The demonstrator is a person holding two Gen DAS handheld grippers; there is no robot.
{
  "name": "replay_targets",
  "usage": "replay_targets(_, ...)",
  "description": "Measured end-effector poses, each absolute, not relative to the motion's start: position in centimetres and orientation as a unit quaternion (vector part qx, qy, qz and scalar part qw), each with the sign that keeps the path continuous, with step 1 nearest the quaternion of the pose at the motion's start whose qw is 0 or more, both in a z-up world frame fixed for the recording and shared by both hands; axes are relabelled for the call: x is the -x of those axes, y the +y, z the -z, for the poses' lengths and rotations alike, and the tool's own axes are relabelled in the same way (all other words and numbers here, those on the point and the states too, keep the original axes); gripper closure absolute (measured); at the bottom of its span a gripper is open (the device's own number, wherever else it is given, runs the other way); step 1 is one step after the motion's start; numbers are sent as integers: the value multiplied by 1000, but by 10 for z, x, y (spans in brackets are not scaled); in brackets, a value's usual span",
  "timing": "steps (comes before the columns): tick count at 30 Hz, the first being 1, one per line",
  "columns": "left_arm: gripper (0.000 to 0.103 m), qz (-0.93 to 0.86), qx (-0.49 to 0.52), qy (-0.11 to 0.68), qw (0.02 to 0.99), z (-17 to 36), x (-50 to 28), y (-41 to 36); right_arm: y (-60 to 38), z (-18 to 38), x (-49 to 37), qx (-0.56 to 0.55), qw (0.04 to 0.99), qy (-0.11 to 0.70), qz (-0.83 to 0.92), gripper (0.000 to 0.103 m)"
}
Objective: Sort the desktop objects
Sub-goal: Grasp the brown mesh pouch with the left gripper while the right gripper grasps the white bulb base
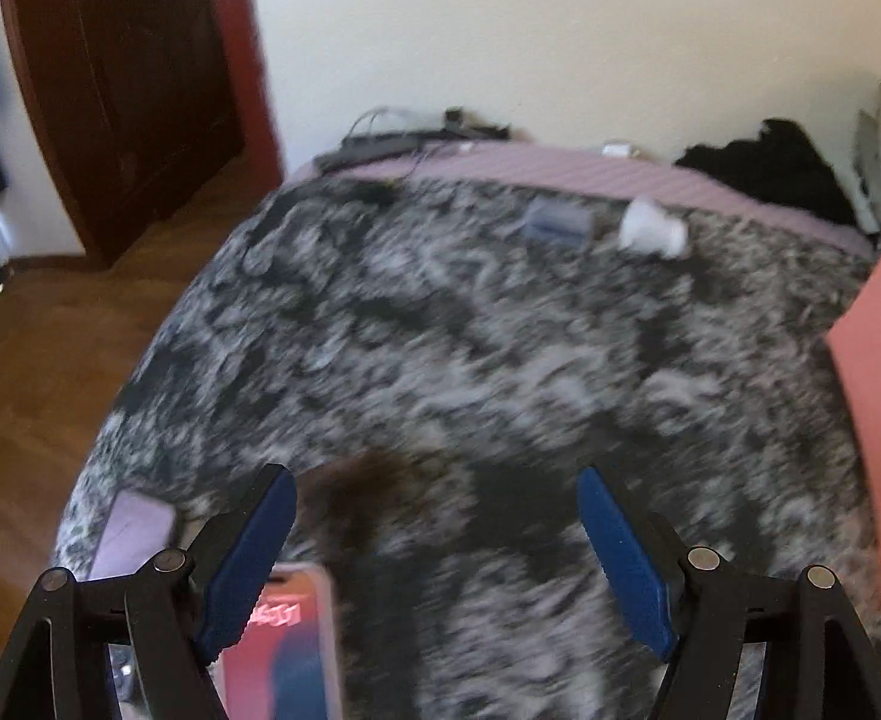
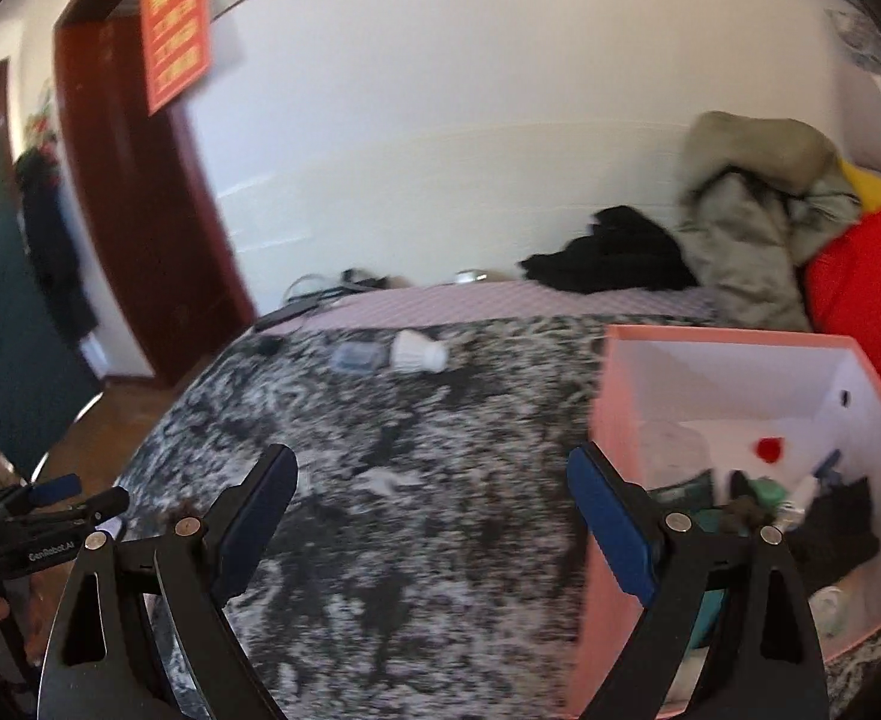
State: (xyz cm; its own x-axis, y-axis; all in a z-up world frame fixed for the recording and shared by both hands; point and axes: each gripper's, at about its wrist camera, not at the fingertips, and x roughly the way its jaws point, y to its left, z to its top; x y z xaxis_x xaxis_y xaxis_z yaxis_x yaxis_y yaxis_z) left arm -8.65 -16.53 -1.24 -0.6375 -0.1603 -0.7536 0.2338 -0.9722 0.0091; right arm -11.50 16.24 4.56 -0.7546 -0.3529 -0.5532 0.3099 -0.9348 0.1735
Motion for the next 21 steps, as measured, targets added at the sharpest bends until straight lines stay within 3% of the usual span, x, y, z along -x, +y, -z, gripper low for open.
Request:
replay_targets(9,22,897,-433,43,81,56,83,-220,99,-27,118,-315,215,2,924,9)
replay_targets(21,22,874,-484,17,39,109,123,-234,65,8,158,-354,224,20,908,9)
